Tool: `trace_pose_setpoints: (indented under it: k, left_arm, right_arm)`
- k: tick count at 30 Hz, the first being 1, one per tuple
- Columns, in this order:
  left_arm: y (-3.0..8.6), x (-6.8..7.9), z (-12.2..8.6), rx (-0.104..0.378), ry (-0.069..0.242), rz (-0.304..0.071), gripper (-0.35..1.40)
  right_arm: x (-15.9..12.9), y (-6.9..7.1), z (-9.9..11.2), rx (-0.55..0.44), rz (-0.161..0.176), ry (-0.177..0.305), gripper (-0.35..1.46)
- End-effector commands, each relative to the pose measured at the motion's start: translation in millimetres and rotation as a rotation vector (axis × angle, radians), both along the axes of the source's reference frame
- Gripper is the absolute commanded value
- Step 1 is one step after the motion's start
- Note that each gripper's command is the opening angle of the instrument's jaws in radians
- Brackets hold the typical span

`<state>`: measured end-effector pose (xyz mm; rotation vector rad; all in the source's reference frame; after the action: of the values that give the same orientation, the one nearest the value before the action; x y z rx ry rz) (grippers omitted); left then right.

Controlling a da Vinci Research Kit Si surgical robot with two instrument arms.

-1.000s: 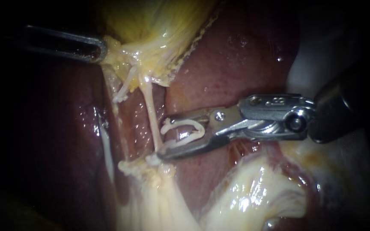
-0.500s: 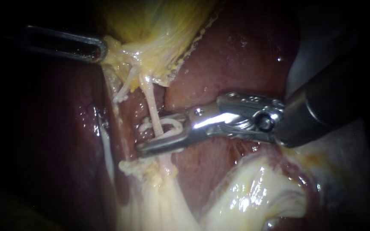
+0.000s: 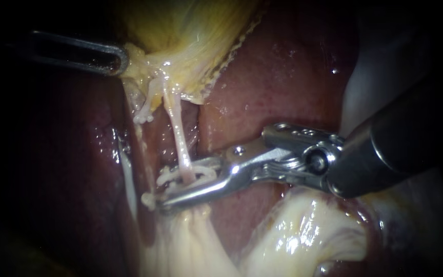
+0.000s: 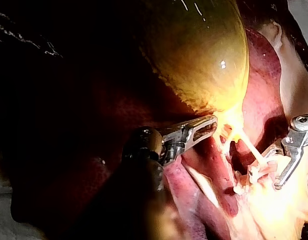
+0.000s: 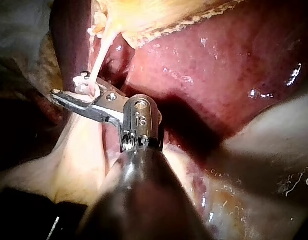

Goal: Clipping second clip right tube

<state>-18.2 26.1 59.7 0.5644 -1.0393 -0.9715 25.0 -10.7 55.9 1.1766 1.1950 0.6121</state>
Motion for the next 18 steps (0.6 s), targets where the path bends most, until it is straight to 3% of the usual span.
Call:
trace_pose_setpoints:
  k: [1,10,14,18]
  left_arm:
    - [0.0,0.0,0.0,0.000,0.000,0.000,-0.35]
    - [0.0,0.0,0.0,0.000,0.000,0.000,-0.35]
    - [0.0,0.0,0.0,0.000,0.000,0.000,-0.35]
    - [0.0,0.0,0.0,0.000,0.000,0.000,-0.35]
  right_arm:
    - [0.0,0.1,-0.1,0.001,0.006,-0.004,0.46]
    - [-0.4,0.7,0.8,0.040,0.008,-0.023,0.25]
    - [-0.4,1.0,1.0,0.051,0.009,-0.028,0.01]
    - [-0.5,1.1,1.1,0.054,-0.008,-0.017,-0.35]
